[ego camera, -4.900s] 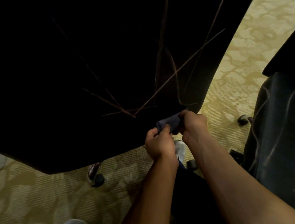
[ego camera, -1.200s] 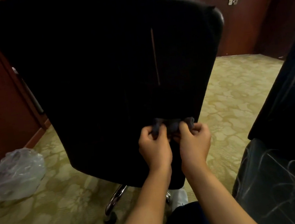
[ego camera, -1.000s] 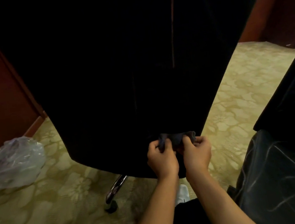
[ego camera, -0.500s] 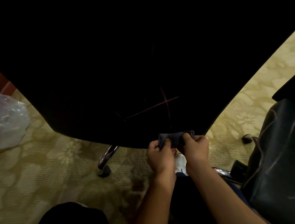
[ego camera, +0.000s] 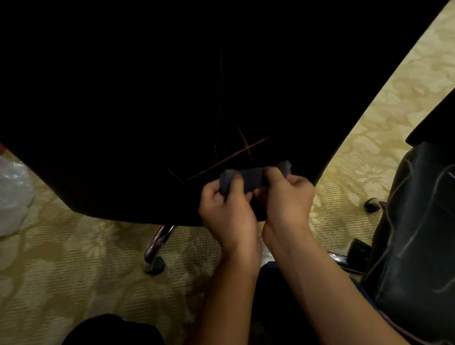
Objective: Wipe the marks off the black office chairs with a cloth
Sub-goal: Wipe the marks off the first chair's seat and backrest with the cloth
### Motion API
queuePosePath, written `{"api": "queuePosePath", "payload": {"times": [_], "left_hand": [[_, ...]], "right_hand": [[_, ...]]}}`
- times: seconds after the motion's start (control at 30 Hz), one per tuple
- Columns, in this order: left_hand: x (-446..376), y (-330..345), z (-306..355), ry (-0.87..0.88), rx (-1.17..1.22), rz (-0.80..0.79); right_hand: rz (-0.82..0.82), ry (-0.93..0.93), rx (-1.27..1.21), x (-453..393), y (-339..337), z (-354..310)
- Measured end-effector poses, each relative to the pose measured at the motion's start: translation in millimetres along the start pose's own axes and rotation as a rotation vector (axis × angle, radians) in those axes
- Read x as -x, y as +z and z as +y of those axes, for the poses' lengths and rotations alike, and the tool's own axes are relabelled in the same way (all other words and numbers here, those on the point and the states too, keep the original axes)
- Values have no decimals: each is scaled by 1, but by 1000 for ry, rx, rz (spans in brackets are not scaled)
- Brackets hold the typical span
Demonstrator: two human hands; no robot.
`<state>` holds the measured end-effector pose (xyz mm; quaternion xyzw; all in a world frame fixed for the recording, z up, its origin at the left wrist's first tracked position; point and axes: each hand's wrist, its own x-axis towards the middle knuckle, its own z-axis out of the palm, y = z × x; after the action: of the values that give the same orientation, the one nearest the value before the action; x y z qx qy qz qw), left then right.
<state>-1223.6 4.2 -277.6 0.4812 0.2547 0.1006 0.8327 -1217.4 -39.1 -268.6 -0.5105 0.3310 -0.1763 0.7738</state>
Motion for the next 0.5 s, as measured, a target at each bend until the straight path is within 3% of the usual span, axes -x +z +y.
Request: {"api": "queuePosePath", "payload": {"times": [0.13, 0.27, 0.33, 0.4, 0.5], "left_hand": [[7, 10, 31, 177, 37, -91], [2, -1, 10, 122, -53, -116], [-8, -16, -14, -13, -90, -49], [-17, -33, -37, -159, -109, 50], [-26, -51, -50, -246, -116, 111]], "right_hand": [[-101, -192, -53, 15, 4, -29], [-48, -222, 70, 2, -4, -9], [7, -97, 148, -8, -13, 22], [29, 165, 120, -16, -23, 53], [-5, 400, 62, -23, -26, 77]]}}
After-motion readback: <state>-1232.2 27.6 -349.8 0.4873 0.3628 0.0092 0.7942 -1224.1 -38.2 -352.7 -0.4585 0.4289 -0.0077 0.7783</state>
